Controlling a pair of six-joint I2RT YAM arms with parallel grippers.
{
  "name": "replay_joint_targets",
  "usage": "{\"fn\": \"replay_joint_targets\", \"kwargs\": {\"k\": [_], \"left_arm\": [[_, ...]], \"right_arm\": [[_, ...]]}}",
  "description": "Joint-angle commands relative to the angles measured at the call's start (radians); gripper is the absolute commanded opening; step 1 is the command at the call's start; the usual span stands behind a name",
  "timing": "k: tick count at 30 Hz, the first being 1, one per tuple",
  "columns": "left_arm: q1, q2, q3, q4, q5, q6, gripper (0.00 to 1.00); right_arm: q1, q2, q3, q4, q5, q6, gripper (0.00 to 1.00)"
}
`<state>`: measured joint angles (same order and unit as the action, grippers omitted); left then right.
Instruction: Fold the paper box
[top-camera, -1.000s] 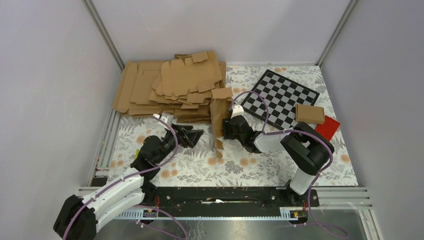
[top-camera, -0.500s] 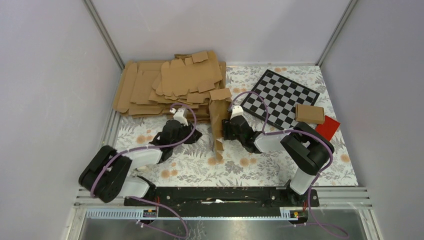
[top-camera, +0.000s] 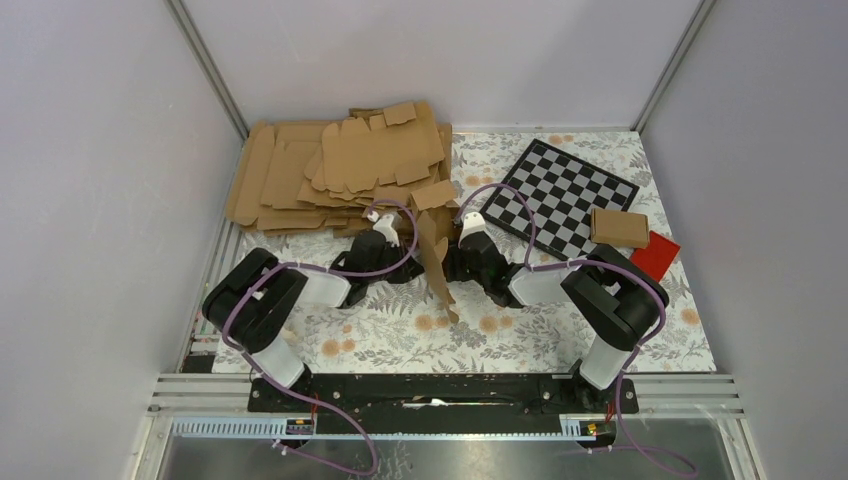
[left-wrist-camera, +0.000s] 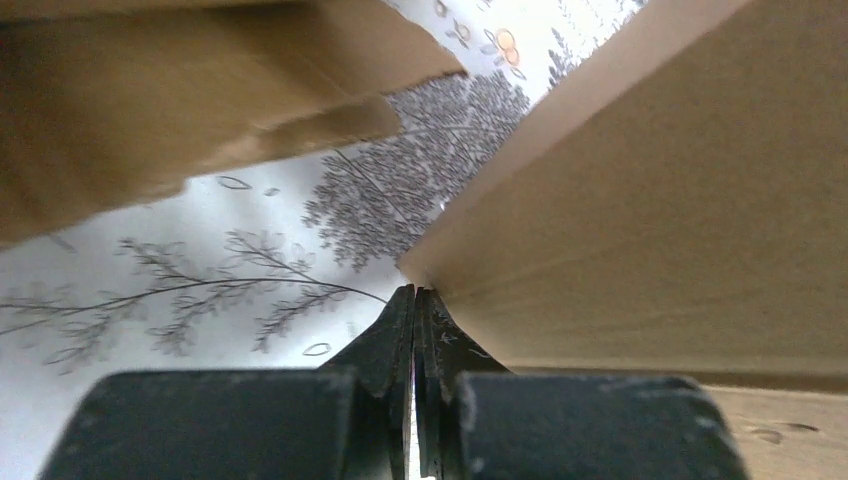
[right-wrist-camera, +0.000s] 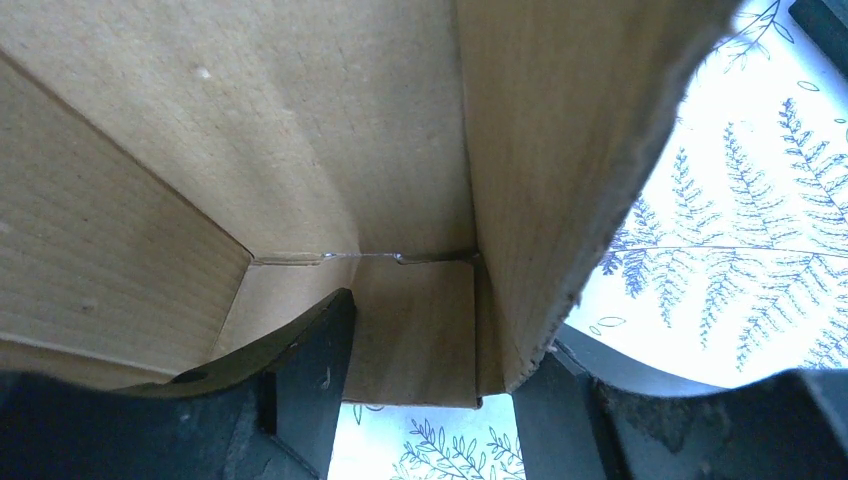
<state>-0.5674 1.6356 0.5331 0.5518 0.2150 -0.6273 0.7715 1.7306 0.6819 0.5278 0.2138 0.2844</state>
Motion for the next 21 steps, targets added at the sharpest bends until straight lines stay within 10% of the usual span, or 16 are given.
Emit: {"fn": "replay_joint_targets", "kwargs": {"k": [1, 21], "left_arm": [[-0.039, 0.023, 0.038, 0.097, 0.040, -0.053, 0.00], [-0.097, -0.014, 0.042, 0.069, -0.077, -0.131, 0.00]], "right_arm": [[0.010, -0.016, -0.030, -0.043, -0.055, 0.000, 0.62], [0.011, -0.037, -0.064, -0.021, -0.101, 0.043, 0.52]]}}
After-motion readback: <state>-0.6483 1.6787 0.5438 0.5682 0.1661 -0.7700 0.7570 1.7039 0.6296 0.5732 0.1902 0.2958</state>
